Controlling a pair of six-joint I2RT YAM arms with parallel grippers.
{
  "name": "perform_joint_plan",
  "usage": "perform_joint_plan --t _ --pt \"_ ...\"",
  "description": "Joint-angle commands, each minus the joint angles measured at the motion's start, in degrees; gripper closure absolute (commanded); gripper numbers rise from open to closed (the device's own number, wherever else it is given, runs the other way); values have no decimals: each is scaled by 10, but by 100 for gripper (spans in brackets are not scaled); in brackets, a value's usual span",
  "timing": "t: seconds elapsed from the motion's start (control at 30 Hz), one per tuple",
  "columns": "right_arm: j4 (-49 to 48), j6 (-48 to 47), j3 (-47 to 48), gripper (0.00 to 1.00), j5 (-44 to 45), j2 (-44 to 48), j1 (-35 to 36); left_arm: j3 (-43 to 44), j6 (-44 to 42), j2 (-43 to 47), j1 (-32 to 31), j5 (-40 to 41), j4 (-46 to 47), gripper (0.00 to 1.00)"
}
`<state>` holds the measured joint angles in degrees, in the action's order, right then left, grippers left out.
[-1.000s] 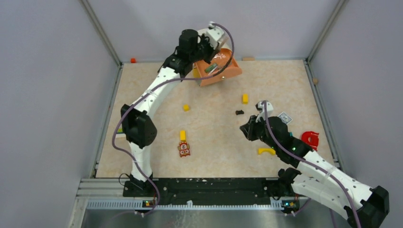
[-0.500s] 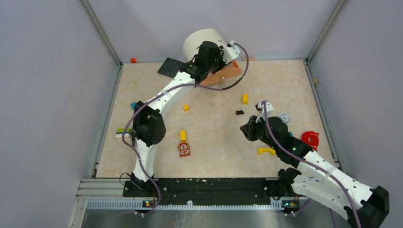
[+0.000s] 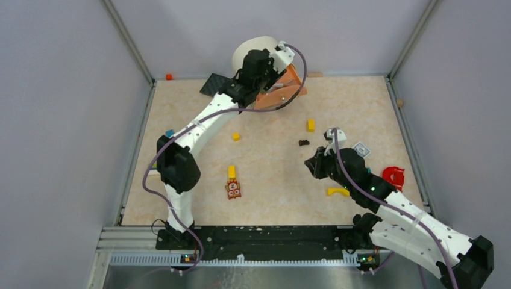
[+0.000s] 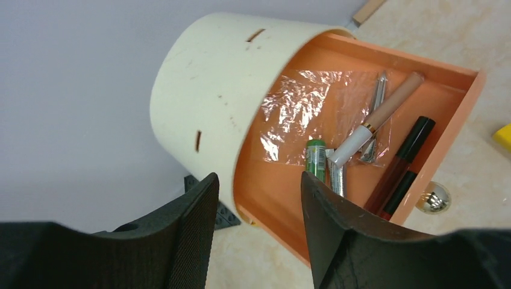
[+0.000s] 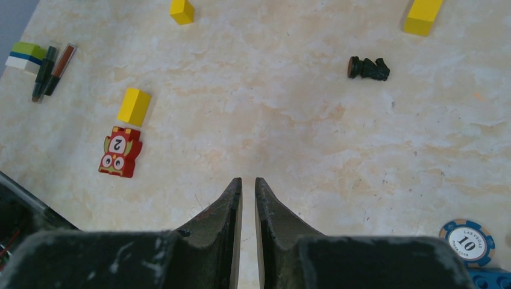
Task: Organize the makeup
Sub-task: Place the lipstick in the drawer.
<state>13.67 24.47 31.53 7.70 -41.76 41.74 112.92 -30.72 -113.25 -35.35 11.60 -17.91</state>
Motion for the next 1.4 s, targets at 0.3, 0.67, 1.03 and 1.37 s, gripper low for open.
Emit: perform_joint_plan --t 0.3,0.67,1.03,1.37 --pt "-59 -26 40 87 87 29 0 -251 297 249 -35 136 95 46" --pt "-48 -14 92 87 129 -42 0 -435 456 368 -35 248 56 33" --pt "-81 -16 76 87 94 -83 0 -623 625 466 119 88 -36 21" --pt "-162 -33 -2 87 33 -97 1 -683 631 527 257 50 -142 25"
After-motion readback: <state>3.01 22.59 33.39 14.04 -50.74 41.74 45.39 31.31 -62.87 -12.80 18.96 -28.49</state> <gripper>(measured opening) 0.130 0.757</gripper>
